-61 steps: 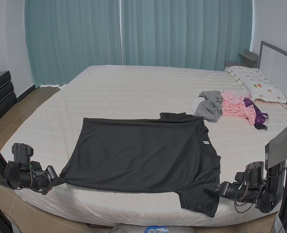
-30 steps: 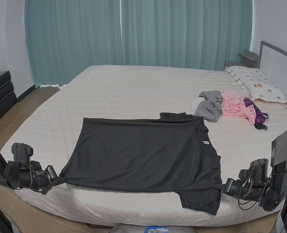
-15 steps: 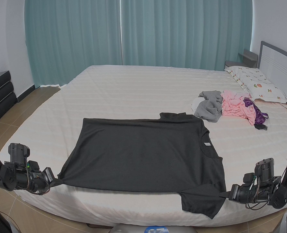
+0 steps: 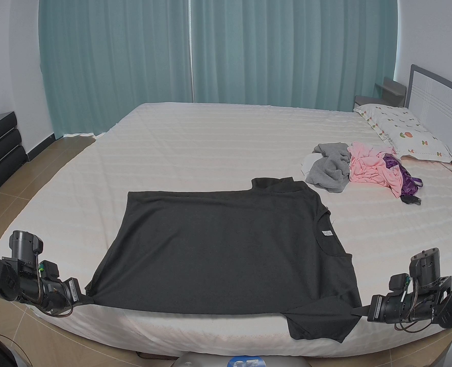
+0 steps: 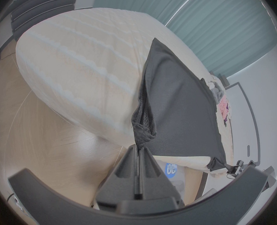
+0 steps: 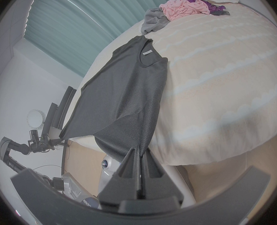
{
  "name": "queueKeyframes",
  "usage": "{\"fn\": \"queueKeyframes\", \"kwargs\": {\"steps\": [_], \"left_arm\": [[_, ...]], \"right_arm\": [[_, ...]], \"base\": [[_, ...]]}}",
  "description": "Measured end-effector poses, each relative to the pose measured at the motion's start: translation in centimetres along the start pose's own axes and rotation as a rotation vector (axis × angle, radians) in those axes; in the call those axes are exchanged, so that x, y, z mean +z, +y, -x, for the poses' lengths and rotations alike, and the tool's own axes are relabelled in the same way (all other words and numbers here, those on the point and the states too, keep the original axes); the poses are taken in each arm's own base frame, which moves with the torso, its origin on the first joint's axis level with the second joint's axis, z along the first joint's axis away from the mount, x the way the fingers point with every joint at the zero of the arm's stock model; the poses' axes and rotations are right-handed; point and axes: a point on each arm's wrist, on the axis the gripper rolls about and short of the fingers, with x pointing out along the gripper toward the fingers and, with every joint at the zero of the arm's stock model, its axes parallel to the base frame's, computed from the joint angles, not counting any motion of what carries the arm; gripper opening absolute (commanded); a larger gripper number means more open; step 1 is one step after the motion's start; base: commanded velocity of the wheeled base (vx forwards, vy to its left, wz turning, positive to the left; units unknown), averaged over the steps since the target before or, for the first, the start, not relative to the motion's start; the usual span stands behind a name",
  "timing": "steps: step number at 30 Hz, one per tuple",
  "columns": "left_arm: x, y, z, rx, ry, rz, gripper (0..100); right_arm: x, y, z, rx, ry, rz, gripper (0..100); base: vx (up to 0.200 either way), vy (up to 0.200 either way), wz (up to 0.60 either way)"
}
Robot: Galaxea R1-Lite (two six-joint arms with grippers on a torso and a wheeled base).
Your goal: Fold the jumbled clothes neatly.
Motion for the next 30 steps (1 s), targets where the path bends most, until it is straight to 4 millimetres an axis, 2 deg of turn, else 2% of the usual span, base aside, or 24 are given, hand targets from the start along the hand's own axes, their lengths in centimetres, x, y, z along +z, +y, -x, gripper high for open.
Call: {"fn": "queueKeyframes", "kwargs": {"steps": [18,30], "left_arm": [[-1.5,0.2,1.0,0.041,0.087,-0.095,0],[-2.4,0.3,1.7,0.098,0.114,-0.147,0]], "right_arm": [[-1.7,-0.1,2.6,-0.053,0.094,0.063,0],[-2.1,0.0,3.5,-0.058,0.099,0.092,0]], "base": [[0.000,0.000,0.00],[0.000,0.000,0.00]]}}
